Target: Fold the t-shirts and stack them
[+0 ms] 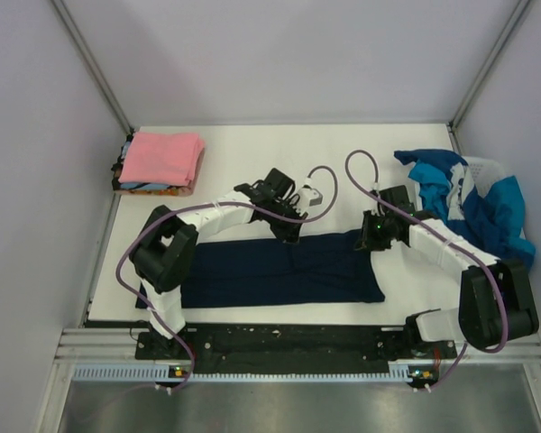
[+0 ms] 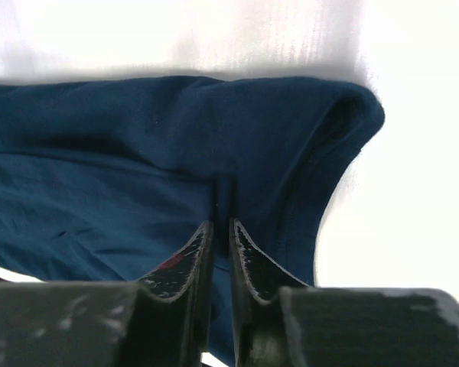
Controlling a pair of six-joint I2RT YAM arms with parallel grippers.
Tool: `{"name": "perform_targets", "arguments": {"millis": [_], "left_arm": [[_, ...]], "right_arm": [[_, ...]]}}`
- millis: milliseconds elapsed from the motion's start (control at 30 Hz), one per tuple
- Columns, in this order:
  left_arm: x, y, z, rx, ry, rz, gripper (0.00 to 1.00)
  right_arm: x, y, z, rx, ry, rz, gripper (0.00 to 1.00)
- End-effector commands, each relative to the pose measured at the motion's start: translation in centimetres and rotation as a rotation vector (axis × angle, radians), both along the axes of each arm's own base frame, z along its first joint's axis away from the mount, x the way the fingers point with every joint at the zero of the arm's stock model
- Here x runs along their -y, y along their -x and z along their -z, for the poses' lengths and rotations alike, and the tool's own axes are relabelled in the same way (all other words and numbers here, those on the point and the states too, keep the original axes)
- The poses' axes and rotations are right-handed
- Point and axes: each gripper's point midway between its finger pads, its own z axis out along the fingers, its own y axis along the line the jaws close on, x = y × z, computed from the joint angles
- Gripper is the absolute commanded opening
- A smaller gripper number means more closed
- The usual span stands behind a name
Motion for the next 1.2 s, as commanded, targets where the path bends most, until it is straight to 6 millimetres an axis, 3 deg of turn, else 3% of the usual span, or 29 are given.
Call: {"name": "perform_targets", "arguments": {"millis": [0,67,100,333,600,900,933,1033,1167], "left_arm": [[-0.3,-1.1,-0.1,0.061,0.003,-0.004,0.00],[-0.2,-0.7,0.4,0.034,0.001,0.001,0.00],[-0.2,-0.7,0.6,0.033,-0.002,0.001,0.00],[-0.5,-1.2,0.7,0.062,-0.017,-0.006,0.00],[0.0,-0.9,1.5,0.033,-0.009,0.022,0.02],[-0.1,-0.8,0.9,0.042,-0.006,0.026,0.02],[-0.2,-0.7,0.9,0.044,-0.006,0.032,0.02],[-0.2,-0.7,1.0,0.042,-0.007,0.038,0.02],[0.0,-0.8,0.2,0.059,0.010,0.041,0.00]], "right_arm": [[0.0,-0.6,-0.6,0.029,0.008,-0.018,0.25],[0.4,-0.7,-0.6,0.033,0.027,0.010,0.37],[0.7,-0.7,-0.7,0.042,0.036,0.024,0.39],[0.2,-0.2,-0.3,0.017,0.010,0.019,0.34],[-2.4,-2.2,-1.6,0.100,-0.124,-0.060,0.36],[-2.3,-1.0,2.0,-0.058,-0.113,0.019,0.37],[-2.7,-1.0,1.8,-0.052,-0.137,0.003,0.33],[-3.5,-1.3,1.3,-0.033,-0.187,-0.014,0.04],[-1.3,-2.0,0.9,0.025,-0.079,0.068,0.00]]}}
